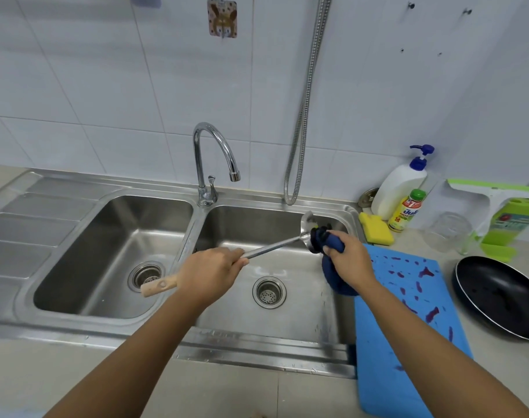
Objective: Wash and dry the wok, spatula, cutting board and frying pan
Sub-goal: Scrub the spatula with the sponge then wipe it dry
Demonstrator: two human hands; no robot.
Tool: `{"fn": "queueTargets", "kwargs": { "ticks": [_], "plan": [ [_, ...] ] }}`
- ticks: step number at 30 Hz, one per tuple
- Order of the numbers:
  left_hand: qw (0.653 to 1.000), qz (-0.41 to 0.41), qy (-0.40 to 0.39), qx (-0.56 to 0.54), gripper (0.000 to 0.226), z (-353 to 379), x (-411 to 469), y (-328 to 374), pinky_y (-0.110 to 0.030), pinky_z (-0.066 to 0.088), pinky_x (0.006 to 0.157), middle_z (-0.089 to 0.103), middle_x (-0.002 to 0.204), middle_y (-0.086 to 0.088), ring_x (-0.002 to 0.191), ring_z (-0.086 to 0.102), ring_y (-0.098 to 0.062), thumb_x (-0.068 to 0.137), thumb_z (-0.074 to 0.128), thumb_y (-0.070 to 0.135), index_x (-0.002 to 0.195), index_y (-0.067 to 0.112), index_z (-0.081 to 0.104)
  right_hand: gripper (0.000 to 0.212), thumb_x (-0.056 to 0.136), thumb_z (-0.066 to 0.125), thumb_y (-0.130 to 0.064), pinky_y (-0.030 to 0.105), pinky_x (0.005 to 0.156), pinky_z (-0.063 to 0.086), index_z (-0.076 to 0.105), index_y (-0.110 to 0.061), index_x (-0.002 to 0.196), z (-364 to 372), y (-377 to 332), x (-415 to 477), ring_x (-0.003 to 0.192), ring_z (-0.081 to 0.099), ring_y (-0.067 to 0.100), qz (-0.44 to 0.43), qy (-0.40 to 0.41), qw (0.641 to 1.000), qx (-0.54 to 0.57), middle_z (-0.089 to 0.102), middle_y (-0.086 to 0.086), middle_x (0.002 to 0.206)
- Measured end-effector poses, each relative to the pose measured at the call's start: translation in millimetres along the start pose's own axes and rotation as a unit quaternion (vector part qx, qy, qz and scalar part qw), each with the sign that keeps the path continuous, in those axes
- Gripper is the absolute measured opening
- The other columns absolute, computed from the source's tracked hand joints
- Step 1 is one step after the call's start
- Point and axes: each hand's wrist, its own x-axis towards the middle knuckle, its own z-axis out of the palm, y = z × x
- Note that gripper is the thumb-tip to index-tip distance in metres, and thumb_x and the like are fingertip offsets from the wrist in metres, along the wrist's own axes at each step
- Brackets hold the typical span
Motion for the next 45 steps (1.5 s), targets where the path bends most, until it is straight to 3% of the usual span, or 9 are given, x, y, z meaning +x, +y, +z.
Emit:
{"fn": "queueTargets", "kwargs": {
  "ticks": [4, 9, 13, 17, 22, 29, 33, 38, 45],
  "plan": [
    [0.997, 0.021, -0.062, -0.032, 0.029, -0.5, 2.5, 6.1, -0.027, 0.031, 0.053, 0.056, 0.072, 0.008, 0.067, 0.059, -0.018, 0.1, 0.042, 0.045, 0.095, 0.026, 0.063, 0.035, 0.089, 0.066, -0.013, 0.01, 0.076, 0.04, 0.058, -0.034, 0.116, 4.1, -24.0, -5.9, 0.094, 0.056, -0.005, -0.033, -0.014, 0.991, 0.125, 0.062, -0.02, 0.103],
    [0.998, 0.054, -0.03, -0.029, 0.039, 8.9, -7.7, 15.2, -0.022, 0.033, 0.04, 0.059, 0.063, 0.01, 0.052, 0.056, -0.011, 0.096, 0.035, 0.05, 0.088, 0.028, 0.067, 0.03, 0.09, 0.066, -0.021, 0.023, 0.075, 0.042, 0.049, -0.025, 0.114, -3.3, -28.0, 22.3, 0.097, 0.06, 0.015, 0.031, 0.019, 0.992, 0.123, 0.06, -0.011, 0.101],
    [0.998, 0.037, 0.013, -0.039, 0.043, 10.3, -11.2, 10.1, -0.023, 0.042, 0.037, 0.061, 0.06, 0.011, 0.046, 0.057, -0.009, 0.093, 0.037, 0.05, 0.086, 0.027, 0.072, 0.02, 0.094, 0.061, -0.016, 0.017, 0.064, 0.044, 0.05, -0.018, 0.11, -2.3, -18.4, 7.0, 0.085, 0.062, 0.014, 0.051, 0.044, 0.985, 0.157, 0.06, -0.006, 0.089],
    [0.999, 0.032, -0.01, -0.011, 0.043, 9.7, -14.0, 3.7, -0.022, 0.035, 0.039, 0.051, 0.055, 0.012, 0.044, 0.049, -0.008, 0.095, 0.032, 0.051, 0.08, 0.029, 0.066, 0.026, 0.09, 0.066, -0.023, 0.026, 0.072, 0.047, 0.049, -0.033, 0.107, 14.3, -9.0, -7.6, 0.087, 0.059, 0.005, 0.016, -0.02, 0.995, 0.095, 0.062, -0.013, 0.095],
    [0.999, 0.043, -0.029, -0.001, 0.03, 2.7, -12.5, 13.2, -0.015, 0.019, 0.038, 0.049, 0.054, 0.012, 0.044, 0.047, -0.007, 0.096, 0.045, 0.047, 0.078, 0.03, 0.063, 0.025, 0.093, 0.063, -0.025, 0.027, 0.07, 0.041, 0.049, -0.024, 0.114, 4.2, -2.6, 1.3, 0.094, 0.061, 0.021, 0.095, 0.052, 0.983, 0.147, 0.059, -0.009, 0.092],
    [0.99, -0.051, -0.123, -0.054, 0.03, 0.5, -4.8, 20.6, -0.024, 0.033, 0.049, 0.054, 0.067, 0.006, 0.062, 0.053, -0.011, 0.101, 0.035, 0.048, 0.083, 0.03, 0.05, 0.033, 0.087, 0.069, -0.012, 0.008, 0.065, 0.044, 0.05, -0.03, 0.107, 28.0, -23.9, -44.0, 0.079, 0.058, 0.002, -0.026, 0.004, 0.995, 0.095, 0.06, -0.011, 0.092],
    [0.984, -0.076, -0.142, -0.071, 0.032, 6.5, -2.9, 36.2, -0.03, 0.045, 0.057, 0.056, 0.068, 0.004, 0.063, 0.055, -0.014, 0.102, 0.033, 0.046, 0.083, 0.027, 0.051, 0.039, 0.082, 0.068, -0.011, 0.033, 0.075, 0.055, 0.05, -0.034, 0.107, 43.4, -29.7, -45.5, 0.091, 0.061, 0.014, -0.026, 0.034, 0.994, 0.105, 0.061, -0.002, 0.103],
    [0.975, -0.102, -0.174, -0.09, 0.031, 8.3, -5.1, 29.2, -0.032, 0.048, 0.059, 0.054, 0.065, 0.005, 0.064, 0.057, -0.015, 0.101, 0.035, 0.047, 0.084, 0.029, 0.053, 0.039, 0.085, 0.069, -0.01, 0.01, 0.071, 0.043, 0.051, -0.035, 0.109, 50.1, -41.4, -54.4, 0.093, 0.055, -0.004, -0.091, -0.045, 0.991, 0.086, 0.056, -0.013, 0.106],
    [0.914, -0.233, -0.218, -0.25, 0.031, 11.7, -7.0, 34.3, -0.033, 0.055, 0.077, 0.069, 0.077, 0.004, 0.074, 0.065, -0.011, 0.098, 0.046, 0.047, 0.097, 0.024, 0.066, 0.037, 0.087, 0.07, -0.015, 0.007, 0.068, 0.042, 0.052, -0.029, 0.116, 32.0, -39.3, -46.1, 0.095, 0.057, -0.005, -0.012, 0.037, 0.981, 0.193, 0.061, -0.017, 0.105]
  ]
}}
